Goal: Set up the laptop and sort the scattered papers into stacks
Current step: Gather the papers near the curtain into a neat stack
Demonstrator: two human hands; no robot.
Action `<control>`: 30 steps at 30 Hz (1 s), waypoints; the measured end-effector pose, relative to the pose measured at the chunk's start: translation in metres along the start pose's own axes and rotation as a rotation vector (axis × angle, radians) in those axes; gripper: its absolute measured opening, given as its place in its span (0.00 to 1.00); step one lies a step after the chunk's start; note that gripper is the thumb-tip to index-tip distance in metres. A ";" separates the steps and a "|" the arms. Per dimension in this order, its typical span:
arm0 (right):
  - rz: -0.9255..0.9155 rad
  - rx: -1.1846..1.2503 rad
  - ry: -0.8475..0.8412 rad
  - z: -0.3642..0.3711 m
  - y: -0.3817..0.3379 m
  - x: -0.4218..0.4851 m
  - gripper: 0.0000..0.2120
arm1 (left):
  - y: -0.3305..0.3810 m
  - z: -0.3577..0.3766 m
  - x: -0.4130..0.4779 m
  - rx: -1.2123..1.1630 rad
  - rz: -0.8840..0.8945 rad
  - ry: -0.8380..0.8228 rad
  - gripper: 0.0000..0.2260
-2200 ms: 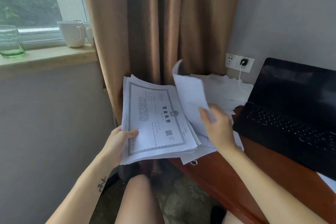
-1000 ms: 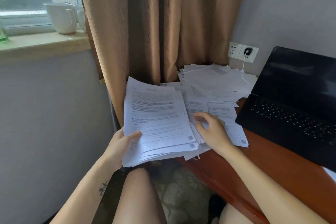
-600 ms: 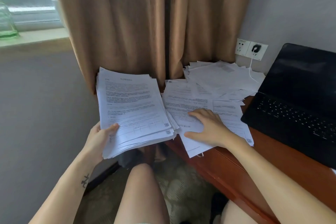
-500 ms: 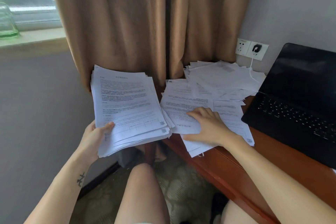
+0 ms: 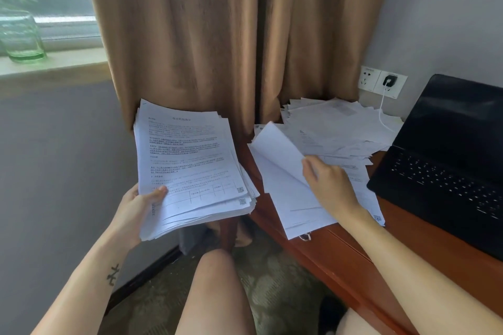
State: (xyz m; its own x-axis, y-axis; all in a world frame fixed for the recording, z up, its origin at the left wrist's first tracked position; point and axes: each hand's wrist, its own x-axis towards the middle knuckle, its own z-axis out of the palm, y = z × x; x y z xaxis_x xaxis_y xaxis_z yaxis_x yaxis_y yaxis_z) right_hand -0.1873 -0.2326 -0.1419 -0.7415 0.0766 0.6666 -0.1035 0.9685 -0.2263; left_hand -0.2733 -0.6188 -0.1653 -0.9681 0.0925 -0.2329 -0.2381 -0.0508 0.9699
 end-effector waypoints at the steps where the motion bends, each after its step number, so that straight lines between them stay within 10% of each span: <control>1: 0.097 0.067 -0.005 0.000 0.003 0.000 0.11 | 0.000 0.002 -0.002 -0.001 -0.001 -0.009 0.13; 6: 0.369 0.308 0.129 -0.011 0.007 0.004 0.11 | 0.004 0.013 -0.007 -0.014 -0.008 -0.074 0.13; 19: 0.366 0.430 0.373 -0.043 0.004 0.054 0.16 | 0.015 0.103 -0.019 -0.004 -0.095 -0.245 0.10; 30: 0.348 0.803 -0.304 -0.020 -0.046 0.010 0.10 | 0.005 0.119 -0.009 0.001 -0.217 -0.272 0.13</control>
State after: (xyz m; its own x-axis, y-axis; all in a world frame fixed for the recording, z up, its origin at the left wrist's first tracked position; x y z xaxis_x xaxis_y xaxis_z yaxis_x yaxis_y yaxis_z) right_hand -0.1772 -0.2720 -0.1106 -0.9471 0.1572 0.2798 -0.1866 0.4396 -0.8786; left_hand -0.2567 -0.5016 -0.1499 -0.8387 0.3624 -0.4066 -0.4363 -0.0002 0.8998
